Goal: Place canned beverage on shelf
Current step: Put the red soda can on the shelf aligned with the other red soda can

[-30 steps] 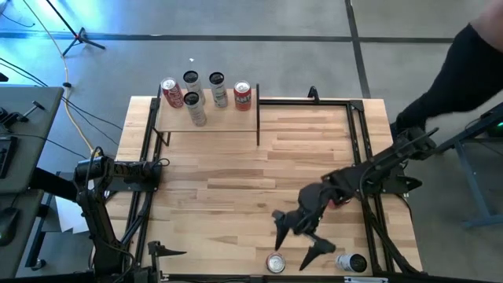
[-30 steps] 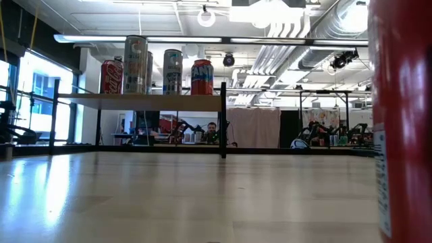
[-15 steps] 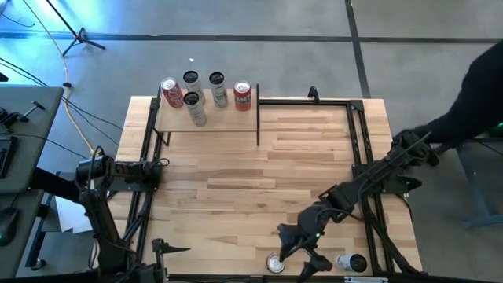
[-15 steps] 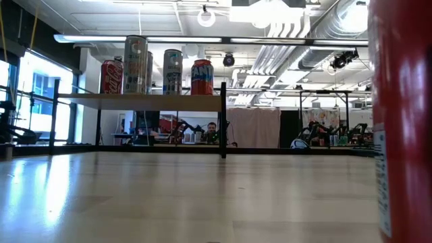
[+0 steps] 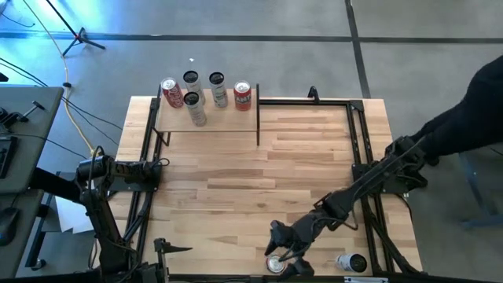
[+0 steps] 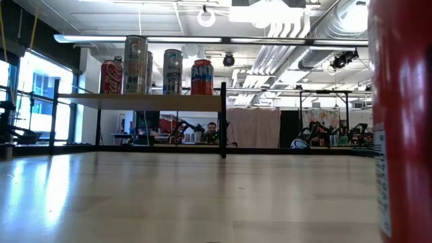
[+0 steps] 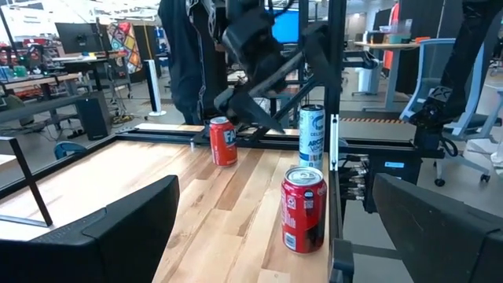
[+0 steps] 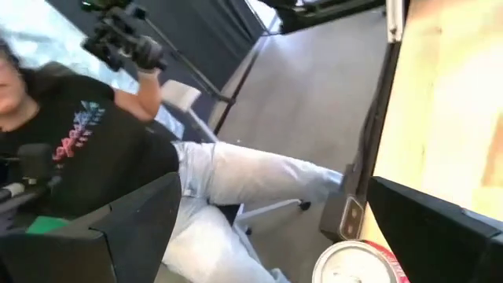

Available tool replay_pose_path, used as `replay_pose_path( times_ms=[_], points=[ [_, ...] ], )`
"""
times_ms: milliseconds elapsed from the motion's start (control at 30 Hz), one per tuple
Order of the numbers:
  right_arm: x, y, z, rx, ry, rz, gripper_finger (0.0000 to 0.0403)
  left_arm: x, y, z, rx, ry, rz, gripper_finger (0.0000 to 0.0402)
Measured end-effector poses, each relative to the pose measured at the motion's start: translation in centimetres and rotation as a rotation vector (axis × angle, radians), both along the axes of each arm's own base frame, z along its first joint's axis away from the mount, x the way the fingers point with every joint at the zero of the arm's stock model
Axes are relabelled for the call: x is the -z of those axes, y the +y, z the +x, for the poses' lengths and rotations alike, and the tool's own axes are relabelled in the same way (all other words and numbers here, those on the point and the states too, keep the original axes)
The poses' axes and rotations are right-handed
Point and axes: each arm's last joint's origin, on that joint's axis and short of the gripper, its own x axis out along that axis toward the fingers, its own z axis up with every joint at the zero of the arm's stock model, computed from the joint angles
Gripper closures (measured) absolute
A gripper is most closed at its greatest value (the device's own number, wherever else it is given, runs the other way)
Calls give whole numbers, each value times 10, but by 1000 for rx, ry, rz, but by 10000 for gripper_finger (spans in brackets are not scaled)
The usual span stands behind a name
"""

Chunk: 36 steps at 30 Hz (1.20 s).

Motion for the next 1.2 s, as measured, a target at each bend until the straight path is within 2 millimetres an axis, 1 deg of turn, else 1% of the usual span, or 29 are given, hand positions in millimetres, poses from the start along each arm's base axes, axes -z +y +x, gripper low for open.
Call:
replay_pose_path(
  times_ms=[100,167,300,467,567,700,767,833,900,1000,1200],
  points=[
    [12,7,4,-6,20,-5,9,0,0,0,-1,0,0,2],
    [18,10,7,6,49,23,9,0,0,1,3,2,-2,2],
    [29,12,12,53,135,73,9,1,-1,1,29,9,-34,2],
    [28,11,9,73,209,116,9,1,-1,1,43,14,-50,2],
    [26,9,7,98,296,37,9,1,-1,1,43,14,-50,2],
    [20,2,3,170,397,-189,9,1,0,3,39,15,-47,2],
    [13,-1,1,204,402,-278,9,1,0,3,36,15,-44,2],
    [6,-3,1,223,396,-327,9,1,0,4,35,16,-41,2],
    [4,-4,1,224,399,-349,9,1,0,4,35,17,-40,2],
    [12,0,3,226,432,-345,9,1,0,4,37,18,-40,2],
    [39,11,14,179,520,-297,9,2,1,4,37,23,-26,2]
  ],
)
